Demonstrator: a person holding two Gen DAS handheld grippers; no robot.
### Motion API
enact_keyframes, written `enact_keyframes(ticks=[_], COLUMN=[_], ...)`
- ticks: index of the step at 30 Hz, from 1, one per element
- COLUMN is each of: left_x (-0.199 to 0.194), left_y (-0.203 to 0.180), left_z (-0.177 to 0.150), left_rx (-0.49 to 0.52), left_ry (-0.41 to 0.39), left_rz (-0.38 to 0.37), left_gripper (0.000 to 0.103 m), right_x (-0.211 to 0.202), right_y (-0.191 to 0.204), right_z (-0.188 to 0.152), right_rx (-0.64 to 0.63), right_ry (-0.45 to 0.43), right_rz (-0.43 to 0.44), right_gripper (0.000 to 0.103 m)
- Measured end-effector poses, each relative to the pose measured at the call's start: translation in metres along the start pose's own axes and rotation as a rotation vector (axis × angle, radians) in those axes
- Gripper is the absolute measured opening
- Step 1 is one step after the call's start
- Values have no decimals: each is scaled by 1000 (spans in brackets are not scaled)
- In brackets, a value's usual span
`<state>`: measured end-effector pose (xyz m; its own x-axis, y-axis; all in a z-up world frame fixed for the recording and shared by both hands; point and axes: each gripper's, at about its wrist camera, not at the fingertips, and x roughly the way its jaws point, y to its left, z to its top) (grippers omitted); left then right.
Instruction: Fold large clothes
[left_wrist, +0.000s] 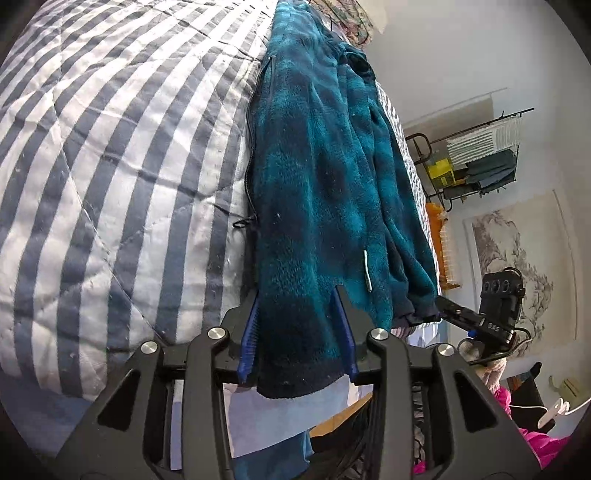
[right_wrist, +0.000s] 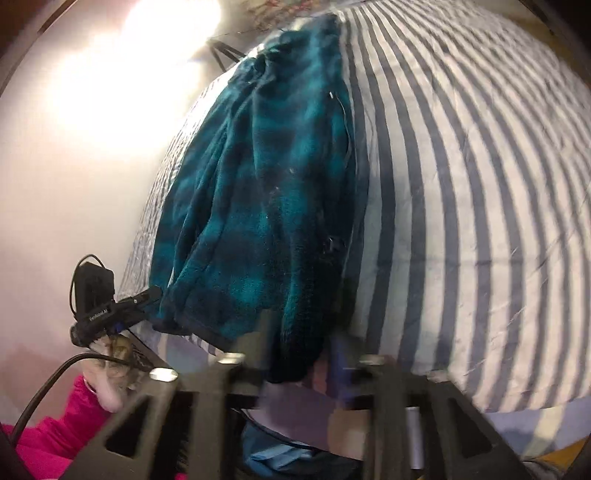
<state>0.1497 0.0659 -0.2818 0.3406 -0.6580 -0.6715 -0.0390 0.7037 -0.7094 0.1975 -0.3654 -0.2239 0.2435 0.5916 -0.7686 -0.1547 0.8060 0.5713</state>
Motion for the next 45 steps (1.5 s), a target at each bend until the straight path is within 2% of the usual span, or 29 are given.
enact_keyframes(ticks=[1, 3, 4, 5, 6, 7, 8, 10, 11, 12, 14, 16, 17, 18, 19, 20, 21, 24, 27, 30, 32, 34, 37, 40, 42, 45], left_x=[2, 3, 5, 4, 0, -3, -16, -33, -39, -37, -22, -4, 4, 7, 6, 5, 4, 4, 7, 4, 0, -2, -16, -34, -51, -56], left_y=[-1, -4, -6, -8, -12, -15, -22, -34, -41, -43, -39, -28, -20, -14, -8, -5, -6, -13, -17, -16, -15, -16, -23, -35, -46, -69], left_z=[1, 2, 4, 5, 5, 7, 8, 9, 9, 10, 9, 6, 4, 3, 2, 0, -1, -6, -8, -7, -10, -9, -15, -20, -25, -29], left_rx=[5, 13, 10, 6, -3, -15, -39, -29, -1, 17, 34, 25, 4, -21, -60, -79, -74, -17, -21, -28, -25, -10, 34, 100, 142, 213], left_ry=[3, 14, 22, 24, 23, 17, -9, -52, -75, -76, -37, -3, 10, 14, 1, -11, -12, -8, -10, -15, -22, -30, -58, -113, -174, -216], left_rz=[1, 20, 26, 20, 6, -9, -59, -100, -81, -57, 0, 51, 82, 72, 30, 9, 2, 13, 6, -4, -4, 11, 61, 141, 165, 164], left_gripper=[37, 23, 18, 16, 15, 14, 14, 14, 14, 14, 15, 17, 26, 31, 31, 31, 31, 31, 31, 27, 27, 27, 27, 27, 27, 27], right_x=[-1, 5, 9, 16, 25, 26, 21, 2, -4, -7, 0, 5, 2, -1, -7, -11, -19, -37, -33, -22, -11, 12, 46, 46, 30, -1], right_y=[0, -4, -7, -8, -8, -8, -8, -11, -12, -12, -8, -3, -4, -2, 2, 7, 15, 43, 71, 96, 107, 110, 92, 89, 89, 89], right_z=[0, 0, 0, 0, -1, 0, -2, -5, -6, -6, -9, -12, -12, -11, -11, -12, -13, -13, -9, -13, -18, -19, -21, -22, -13, 8], right_rx=[2, 7, 10, 20, 37, 43, 59, 120, 125, 101, 37, -5, -11, -13, -17, -23, -48, -135, -239, -346, -395, -395, -388, -408, -383, -319], right_ry=[0, 18, 32, 51, 77, 71, 58, 1, -22, -28, 9, 35, 31, 25, 2, -19, -49, -117, -106, -102, -93, -39, 99, 132, 141, 90], right_rz=[7, 13, 22, 39, 69, 67, 90, 247, 268, 217, 60, 14, 8, -3, -35, -69, -106, -139, -152, -177, -136, -99, -124, -118, -42, 115], right_gripper=[52, 51, 47, 32, 23, 19, 15, 13, 13, 13, 13, 18, 24, 28, 39, 43, 43, 42, 42, 43, 43, 42, 40, 40, 40, 41])
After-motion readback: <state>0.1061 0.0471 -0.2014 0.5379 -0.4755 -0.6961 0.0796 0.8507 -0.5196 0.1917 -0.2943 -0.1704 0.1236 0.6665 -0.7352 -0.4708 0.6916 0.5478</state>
